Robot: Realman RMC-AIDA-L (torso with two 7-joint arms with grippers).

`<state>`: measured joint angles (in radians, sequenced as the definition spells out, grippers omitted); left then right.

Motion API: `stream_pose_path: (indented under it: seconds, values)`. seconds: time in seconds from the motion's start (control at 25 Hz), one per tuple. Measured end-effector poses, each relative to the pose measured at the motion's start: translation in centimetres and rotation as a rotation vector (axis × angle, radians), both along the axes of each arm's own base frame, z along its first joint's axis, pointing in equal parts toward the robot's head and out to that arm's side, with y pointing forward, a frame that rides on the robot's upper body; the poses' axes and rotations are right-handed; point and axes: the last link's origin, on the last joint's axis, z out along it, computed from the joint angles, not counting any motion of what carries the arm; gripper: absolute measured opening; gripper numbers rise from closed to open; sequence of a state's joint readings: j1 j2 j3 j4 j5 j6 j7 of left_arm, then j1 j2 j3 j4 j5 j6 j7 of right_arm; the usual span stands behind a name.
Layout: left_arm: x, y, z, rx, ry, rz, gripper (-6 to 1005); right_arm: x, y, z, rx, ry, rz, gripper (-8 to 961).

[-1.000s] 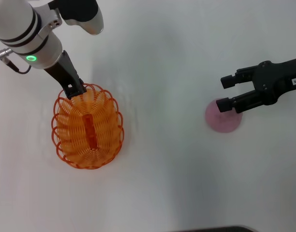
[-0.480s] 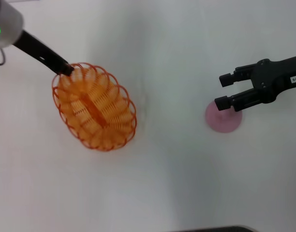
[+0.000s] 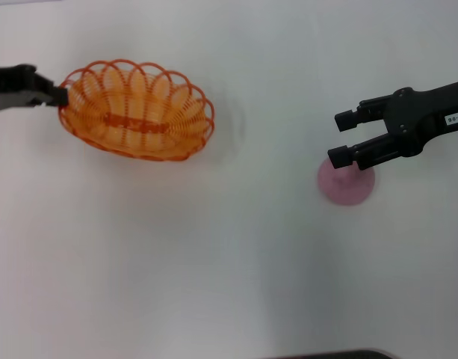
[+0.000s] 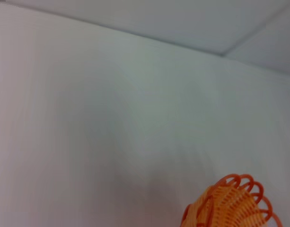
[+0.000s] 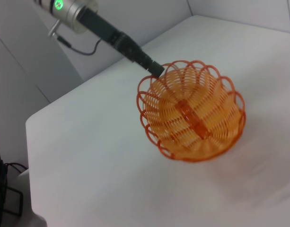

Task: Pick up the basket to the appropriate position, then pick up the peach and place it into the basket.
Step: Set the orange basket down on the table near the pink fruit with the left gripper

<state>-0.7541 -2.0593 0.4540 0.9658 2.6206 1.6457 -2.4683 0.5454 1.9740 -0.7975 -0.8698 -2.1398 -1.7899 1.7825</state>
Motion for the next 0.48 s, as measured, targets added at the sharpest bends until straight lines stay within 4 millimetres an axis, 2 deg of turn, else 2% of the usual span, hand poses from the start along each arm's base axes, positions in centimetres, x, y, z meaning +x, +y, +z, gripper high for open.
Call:
stream_pose_path:
  seconds: [0.12, 0.32, 0.48]
  values:
    - [-1.6, -1.6, -0.2, 0.051, -0.067, 0.067, 35, 0.0, 0.0, 0.0, 0.001, 0.001, -0.001, 914]
    - [-4.0, -4.5, -1.7, 0.085, -0.125, 0.147, 47, 0.0, 0.0, 0.1, 0.005, 0.001, 0.000, 914]
    - [-5.2, -5.1, -1.8, 0.120, -0.115, 0.179, 74, -0.3, 0.3, 0.2, 0.009, -0.002, 0.012, 914]
